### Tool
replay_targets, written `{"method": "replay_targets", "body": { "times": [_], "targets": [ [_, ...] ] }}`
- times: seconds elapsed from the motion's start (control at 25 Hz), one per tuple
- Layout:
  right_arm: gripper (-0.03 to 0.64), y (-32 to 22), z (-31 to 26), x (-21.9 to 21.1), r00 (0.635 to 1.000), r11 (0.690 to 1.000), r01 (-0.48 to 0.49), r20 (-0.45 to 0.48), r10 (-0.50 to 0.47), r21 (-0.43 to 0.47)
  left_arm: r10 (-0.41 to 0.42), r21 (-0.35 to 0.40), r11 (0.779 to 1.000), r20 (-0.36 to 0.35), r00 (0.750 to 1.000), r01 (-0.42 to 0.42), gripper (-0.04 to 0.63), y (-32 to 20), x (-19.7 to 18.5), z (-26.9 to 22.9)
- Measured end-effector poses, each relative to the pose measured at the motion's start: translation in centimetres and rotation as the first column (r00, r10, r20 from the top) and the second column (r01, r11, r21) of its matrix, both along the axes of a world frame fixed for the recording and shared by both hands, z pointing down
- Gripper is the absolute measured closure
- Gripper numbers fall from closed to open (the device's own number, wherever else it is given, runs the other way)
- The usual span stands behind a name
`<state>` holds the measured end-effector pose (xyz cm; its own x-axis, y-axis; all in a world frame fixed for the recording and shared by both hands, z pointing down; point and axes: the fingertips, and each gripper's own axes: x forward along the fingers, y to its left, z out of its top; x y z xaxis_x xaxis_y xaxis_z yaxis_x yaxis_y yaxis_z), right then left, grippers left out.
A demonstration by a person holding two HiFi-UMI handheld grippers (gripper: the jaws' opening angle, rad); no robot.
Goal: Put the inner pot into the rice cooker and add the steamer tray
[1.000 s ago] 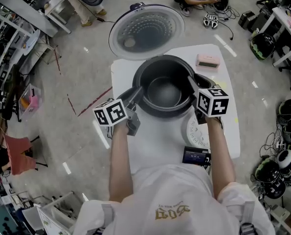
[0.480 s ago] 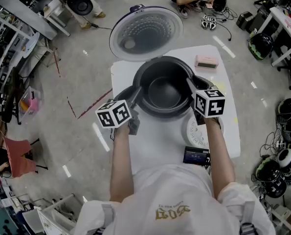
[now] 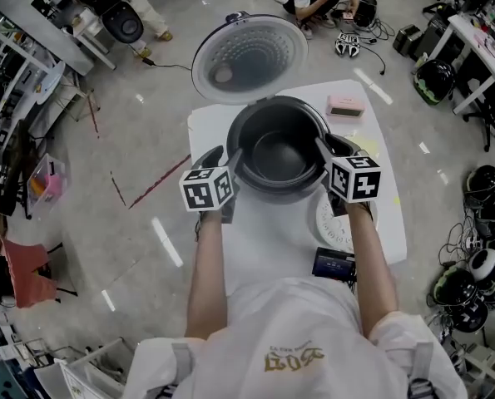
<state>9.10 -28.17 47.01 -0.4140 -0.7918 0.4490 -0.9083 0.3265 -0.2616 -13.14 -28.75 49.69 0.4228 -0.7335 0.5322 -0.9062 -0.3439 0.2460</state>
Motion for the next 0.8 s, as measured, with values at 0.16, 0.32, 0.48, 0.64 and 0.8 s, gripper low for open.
{"method": "replay_targets", "body": {
  "times": [0.16, 0.32, 0.48, 0.64, 0.8],
  "targets": [
    [0.506, 1.0, -0.3, -0.4, 1.000, 1.000, -0.013, -0.006, 0.013, -0.003, -0.014, -0.006, 1.000, -0.050, 0.999, 0.014, 0.362, -0.2, -0.5, 0.5],
    [0.506, 2.5, -1.2, -0.3, 0.999, 0.999, -0.039, -0.017, 0.039, 0.011, 0.002, -0.022, 1.000, -0.114, 0.994, -0.005, 0.354, 0.1, -0.4, 0.1],
    [0.506, 4.2, -2.2, -0.1, 0.996, 0.996, -0.084, -0.028, 0.085, 0.031, 0.039, -0.026, 0.999, -0.224, 0.974, -0.046, 0.339, 1.4, -0.2, -0.4],
    [0.506, 6.8, -2.9, -0.4, 0.991, 0.991, -0.129, -0.025, 0.130, 0.046, 0.069, 0.012, 0.998, -0.253, 0.965, -0.068, 0.344, 3.4, -0.6, -1.4],
    [0.506, 9.5, -3.2, -1.2, 0.984, 0.983, -0.174, -0.021, 0.175, 0.054, 0.118, 0.063, 0.993, -0.286, 0.951, -0.105, 0.353, 5.4, -1.3, -3.2]
  ]
}}
